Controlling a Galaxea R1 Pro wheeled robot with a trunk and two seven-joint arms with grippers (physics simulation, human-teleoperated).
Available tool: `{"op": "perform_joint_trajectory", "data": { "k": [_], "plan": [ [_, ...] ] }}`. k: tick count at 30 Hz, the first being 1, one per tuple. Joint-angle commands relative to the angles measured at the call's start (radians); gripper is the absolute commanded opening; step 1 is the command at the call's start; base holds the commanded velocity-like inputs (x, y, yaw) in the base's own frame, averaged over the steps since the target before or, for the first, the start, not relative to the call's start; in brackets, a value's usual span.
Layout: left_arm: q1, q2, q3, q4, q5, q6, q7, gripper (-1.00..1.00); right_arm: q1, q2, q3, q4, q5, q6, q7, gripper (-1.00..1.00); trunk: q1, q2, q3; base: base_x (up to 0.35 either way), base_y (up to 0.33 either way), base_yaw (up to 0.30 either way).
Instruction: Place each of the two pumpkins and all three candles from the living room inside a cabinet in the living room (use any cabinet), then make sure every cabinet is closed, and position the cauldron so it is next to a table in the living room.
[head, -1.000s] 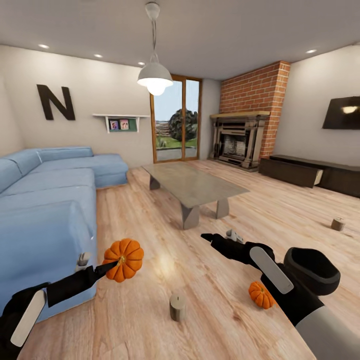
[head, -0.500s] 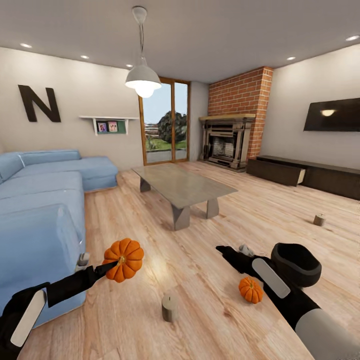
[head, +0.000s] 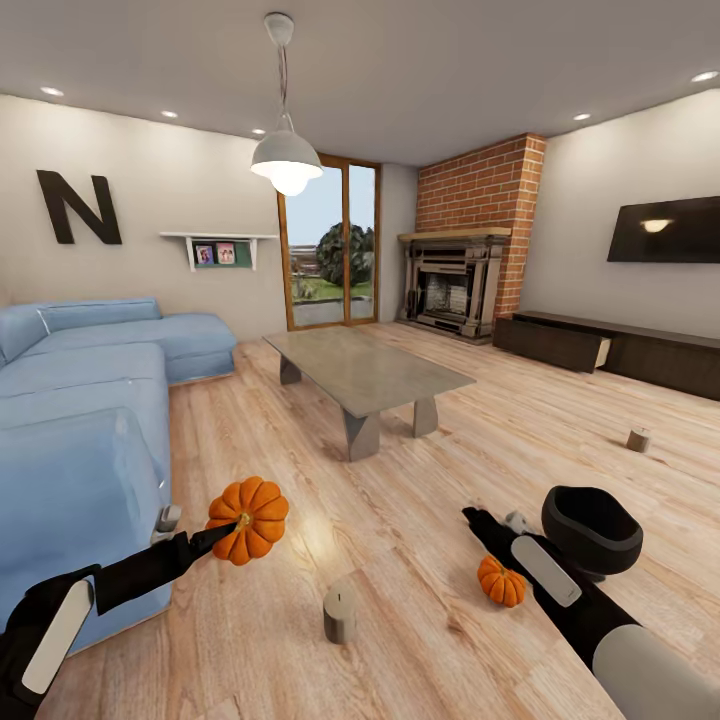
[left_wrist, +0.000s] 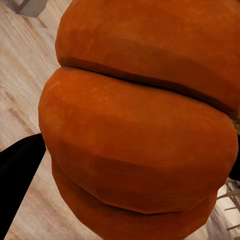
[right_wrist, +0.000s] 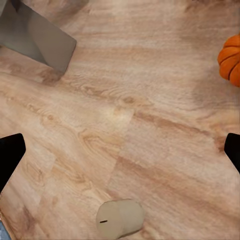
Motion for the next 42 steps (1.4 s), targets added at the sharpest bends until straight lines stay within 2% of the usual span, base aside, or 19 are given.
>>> {"op": "perform_joint_trajectory", "data": {
  "k": [1, 4, 7, 9, 12, 18, 32, 42],
  "plan": [
    [-0.001, 0.0, 0.0, 0.0, 0.003, 0.005, -0.001, -1.0, -0.001, -0.001, 0.004, 0.002, -0.011, -0.004, -0.005, 1.0, 0.0, -0.001, -0.001, -0.006, 0.0, 0.0],
    [-0.001, -0.001, 0.0, -0.001, 0.004, 0.004, -0.002, -1.0, -0.001, -0.002, 0.004, 0.063, -0.062, -0.009, 0.012, 1.0, 0.0, -0.001, -0.001, -0.14, 0.0, 0.0],
    [-0.001, -0.001, 0.001, -0.001, 0.004, 0.003, -0.003, -1.0, -0.001, -0.002, 0.005, 0.176, -0.107, -0.001, 0.097, 1.0, 0.0, -0.001, -0.001, -0.29, 0.0, 0.0],
    [-0.001, -0.001, 0.0, -0.002, 0.004, 0.002, -0.003, -1.0, -0.001, -0.003, 0.006, 0.248, -0.118, 0.028, 0.193, 1.0, 0.0, -0.001, -0.001, -0.329, 0.0, 0.0],
    [-0.001, -0.001, -0.002, -0.002, 0.004, 0.001, -0.002, -1.0, -0.001, -0.003, 0.005, 0.28, -0.121, 0.066, 0.251, 1.0, 0.0, -0.001, -0.001, -0.34, 0.0, 0.0],
    [-0.001, -0.001, -0.005, -0.002, 0.004, 0.002, -0.002, -1.0, -0.001, -0.003, 0.005, 0.284, -0.119, 0.076, 0.279, 1.0, 0.0, -0.001, -0.001, -0.292, 0.0, 0.0],
    [-0.001, -0.002, -0.005, -0.002, 0.004, 0.002, -0.001, -1.0, -0.001, -0.004, 0.006, 0.279, -0.115, 0.077, 0.368, 1.0, 0.0, -0.001, -0.001, -0.019, 0.0, 0.0],
    [-0.001, -0.001, -0.006, -0.002, 0.003, 0.002, -0.001, -1.0, -0.001, -0.003, 0.006, 0.279, -0.116, 0.078, 0.376, 1.0, 0.0, -0.001, 0.002, 0.0, 0.0, -0.083]
  ]
}}
